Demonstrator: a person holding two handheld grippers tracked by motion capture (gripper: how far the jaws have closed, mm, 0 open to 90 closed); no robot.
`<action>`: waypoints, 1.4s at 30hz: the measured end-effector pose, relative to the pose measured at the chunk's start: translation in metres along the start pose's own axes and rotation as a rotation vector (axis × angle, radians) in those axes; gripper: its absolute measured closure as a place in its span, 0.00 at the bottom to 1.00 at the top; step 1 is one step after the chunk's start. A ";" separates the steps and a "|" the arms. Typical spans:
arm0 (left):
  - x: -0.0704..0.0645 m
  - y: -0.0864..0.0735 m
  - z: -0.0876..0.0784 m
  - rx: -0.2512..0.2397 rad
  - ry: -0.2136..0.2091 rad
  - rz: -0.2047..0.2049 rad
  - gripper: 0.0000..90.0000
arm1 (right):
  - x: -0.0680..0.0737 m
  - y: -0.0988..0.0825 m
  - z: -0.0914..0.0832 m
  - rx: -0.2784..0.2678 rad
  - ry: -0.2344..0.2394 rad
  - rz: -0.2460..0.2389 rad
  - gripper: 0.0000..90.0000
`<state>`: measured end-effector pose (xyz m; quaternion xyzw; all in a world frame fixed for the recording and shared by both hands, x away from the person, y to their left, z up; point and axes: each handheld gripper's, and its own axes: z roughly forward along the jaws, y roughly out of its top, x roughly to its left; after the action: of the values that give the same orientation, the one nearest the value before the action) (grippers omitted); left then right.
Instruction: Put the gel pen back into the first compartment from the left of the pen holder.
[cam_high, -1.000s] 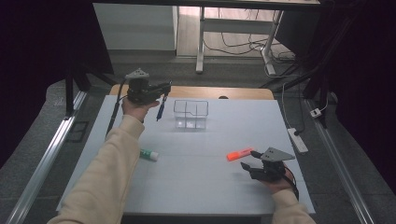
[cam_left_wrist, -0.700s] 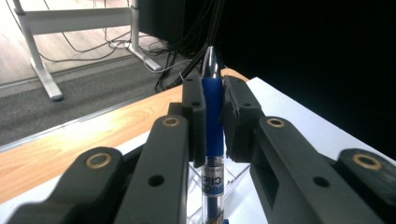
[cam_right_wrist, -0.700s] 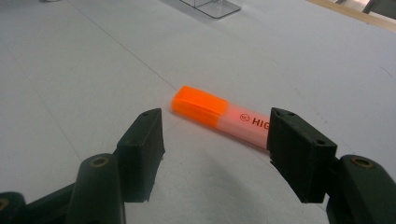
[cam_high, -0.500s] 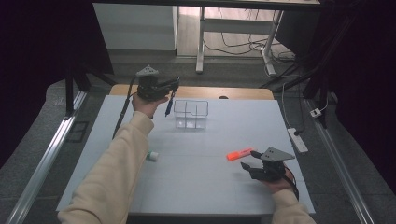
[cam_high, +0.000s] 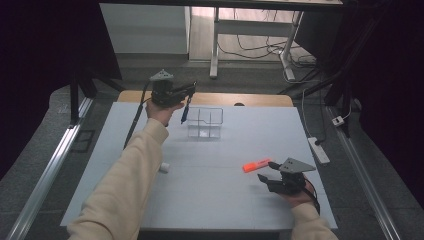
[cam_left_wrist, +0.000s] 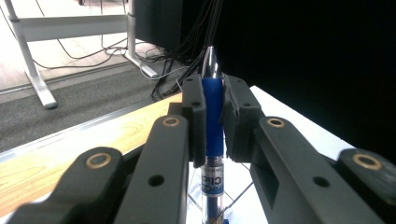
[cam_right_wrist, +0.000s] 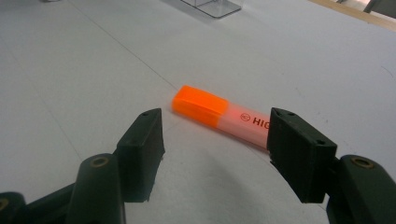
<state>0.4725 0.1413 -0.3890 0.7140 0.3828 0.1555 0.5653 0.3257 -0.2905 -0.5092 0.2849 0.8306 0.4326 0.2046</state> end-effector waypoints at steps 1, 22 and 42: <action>0.000 0.000 0.001 0.001 0.001 0.001 0.88 | 0.000 0.000 0.000 0.000 -0.001 0.000 0.41; 0.014 0.010 0.045 -0.006 0.023 0.031 0.88 | -0.003 -0.002 0.001 0.007 -0.006 0.014 0.40; 0.017 -0.005 0.050 0.071 0.099 0.041 0.48 | -0.002 -0.002 0.002 0.012 -0.001 0.013 0.40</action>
<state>0.5140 0.1195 -0.4126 0.7328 0.4008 0.1883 0.5167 0.3281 -0.2919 -0.5120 0.2916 0.8312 0.4288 0.2005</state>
